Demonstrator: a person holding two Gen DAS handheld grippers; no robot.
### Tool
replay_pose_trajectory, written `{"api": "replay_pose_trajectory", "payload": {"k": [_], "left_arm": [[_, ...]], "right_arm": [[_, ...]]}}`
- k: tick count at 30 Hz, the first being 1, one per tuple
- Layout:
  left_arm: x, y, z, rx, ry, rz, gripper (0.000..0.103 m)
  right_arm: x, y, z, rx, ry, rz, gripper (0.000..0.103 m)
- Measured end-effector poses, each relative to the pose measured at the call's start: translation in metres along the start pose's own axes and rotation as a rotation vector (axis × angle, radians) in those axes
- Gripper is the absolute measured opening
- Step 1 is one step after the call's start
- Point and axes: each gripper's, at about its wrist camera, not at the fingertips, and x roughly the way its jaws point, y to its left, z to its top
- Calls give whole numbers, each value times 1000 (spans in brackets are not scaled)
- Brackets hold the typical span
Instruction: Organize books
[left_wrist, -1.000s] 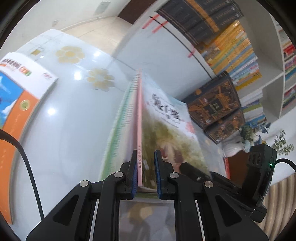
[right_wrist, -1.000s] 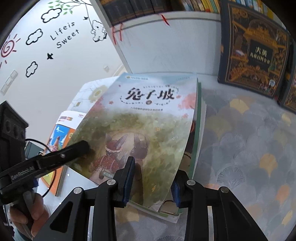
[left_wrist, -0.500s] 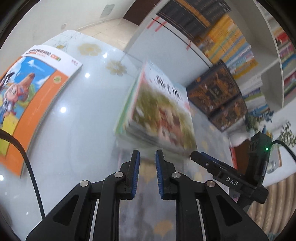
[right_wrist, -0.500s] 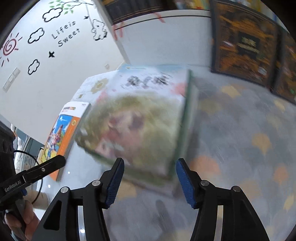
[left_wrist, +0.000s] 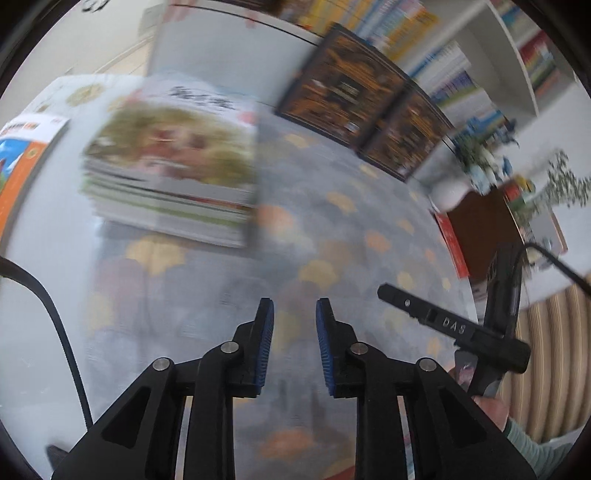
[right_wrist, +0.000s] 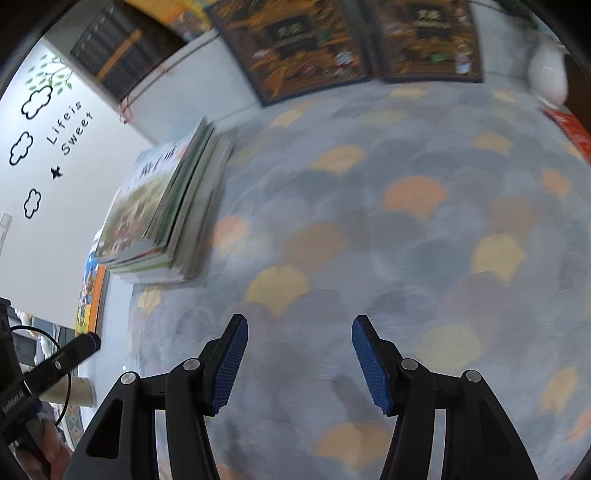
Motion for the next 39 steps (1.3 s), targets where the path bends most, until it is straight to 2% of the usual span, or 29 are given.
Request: {"api": "replay_pose_trajectory", "payload": {"k": [9, 18, 26, 28, 32, 39], "left_arm": [[47, -95, -15, 27, 61, -29, 22], [115, -194, -21, 99, 136, -79, 22], [191, -289, 6, 195, 184, -133, 22], [212, -309, 14, 216, 195, -136, 22], [249, -335, 25, 231, 224, -132, 22], [298, -354, 38, 208, 253, -127, 22]], "right_arm": [[-53, -75, 5, -19, -63, -73, 57], [-88, -199, 9, 91, -92, -173, 57], [-121, -321, 25, 224, -150, -374, 57], [-126, -348, 38, 243, -169, -432, 57], [-122, -381, 72, 226, -172, -480, 57], [-102, -430, 146, 181, -178, -483, 57]]}}
